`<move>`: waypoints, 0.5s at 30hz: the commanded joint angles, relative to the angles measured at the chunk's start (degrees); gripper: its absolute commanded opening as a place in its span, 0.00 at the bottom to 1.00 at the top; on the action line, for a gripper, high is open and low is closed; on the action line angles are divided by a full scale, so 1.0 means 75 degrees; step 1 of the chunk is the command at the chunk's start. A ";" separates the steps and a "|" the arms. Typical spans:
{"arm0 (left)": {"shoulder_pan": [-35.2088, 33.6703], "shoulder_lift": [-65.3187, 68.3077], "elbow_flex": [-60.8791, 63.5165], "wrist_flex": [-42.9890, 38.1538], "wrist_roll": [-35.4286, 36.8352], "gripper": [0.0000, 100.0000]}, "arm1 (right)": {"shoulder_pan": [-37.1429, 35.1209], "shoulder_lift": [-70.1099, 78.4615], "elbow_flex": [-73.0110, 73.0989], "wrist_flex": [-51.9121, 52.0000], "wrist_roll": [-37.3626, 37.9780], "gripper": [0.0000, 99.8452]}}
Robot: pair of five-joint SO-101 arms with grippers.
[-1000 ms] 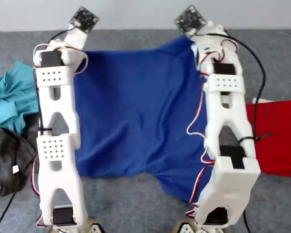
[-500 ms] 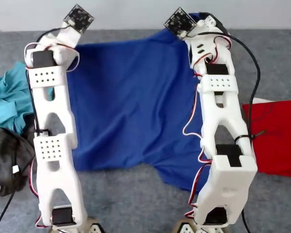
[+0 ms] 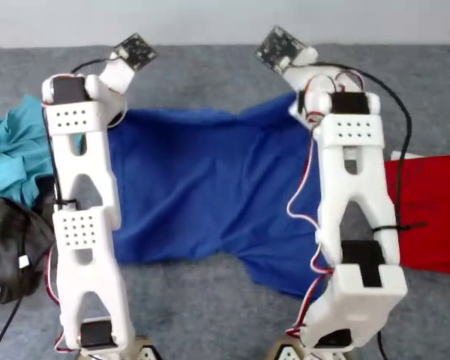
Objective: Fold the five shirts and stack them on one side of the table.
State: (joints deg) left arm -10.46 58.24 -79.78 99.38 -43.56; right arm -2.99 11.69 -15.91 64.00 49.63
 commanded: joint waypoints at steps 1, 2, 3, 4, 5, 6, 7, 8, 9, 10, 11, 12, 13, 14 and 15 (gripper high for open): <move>-0.0129 -0.0199 -0.0311 0.0188 0.0012 0.01 | 0.0147 -0.0709 -0.0434 0.1471 0.0059 0.01; -0.0129 -0.0258 -0.0299 0.0188 0.0023 0.01 | 0.0147 -0.0779 -0.0434 0.1764 0.0059 0.01; -0.0129 -0.0387 -0.0229 0.0199 0.0023 0.01 | 0.0147 -0.0826 -0.0434 0.2092 0.0059 0.01; -0.0129 -0.0586 -0.0006 0.0199 0.0023 0.01 | 0.0147 -0.0862 -0.0434 0.2397 0.0059 0.01; -0.0094 -0.0867 0.0322 0.0199 0.0023 0.01 | 0.0135 -0.0908 -0.0434 0.2725 0.0047 0.01; -0.0070 -0.1219 0.0768 0.0199 0.0023 0.01 | 0.0135 -0.0944 -0.0434 0.3053 0.0035 0.01; -0.0059 -0.1606 0.1366 0.0199 0.0000 0.01 | 0.0123 -0.0979 -0.0434 0.3370 -0.0059 0.01; -0.0023 -0.2040 0.2010 0.0199 -0.0023 0.01 | 0.0123 -0.1002 -0.0434 0.3616 -0.0234 0.01; -0.0012 -0.2497 0.2714 0.0188 -0.0047 0.01 | 0.0135 -0.1026 -0.0434 0.3839 -0.0399 0.01; -0.0012 -0.2942 0.3440 0.0188 -0.0188 0.01 | 0.0147 -0.1049 -0.0434 0.4073 -0.0516 0.01; -0.0012 -0.3411 0.4226 0.0176 -0.0352 0.01 | 0.0182 -0.1073 -0.0434 0.4331 -0.0586 0.01; -0.0012 -0.3845 0.4964 0.0164 -0.0516 0.01 | 0.0229 -0.1084 -0.0434 0.4636 -0.0610 0.01; -0.0012 -0.4232 0.5656 0.0164 -0.0656 0.01 | 0.0252 -0.1096 -0.0434 0.4976 -0.0610 0.01; -0.0012 -0.4595 0.6277 0.0152 -0.0774 0.01 | 0.0287 -0.1096 -0.0422 0.5199 -0.0610 0.01; -0.0023 -0.4935 0.6840 0.0152 -0.0844 0.01 | 0.0346 -0.1119 -0.0387 0.5222 -0.0692 0.01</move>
State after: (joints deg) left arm -10.90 31.96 -41.54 99.38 -47.78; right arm -1.93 6.77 -16.09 99.16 45.85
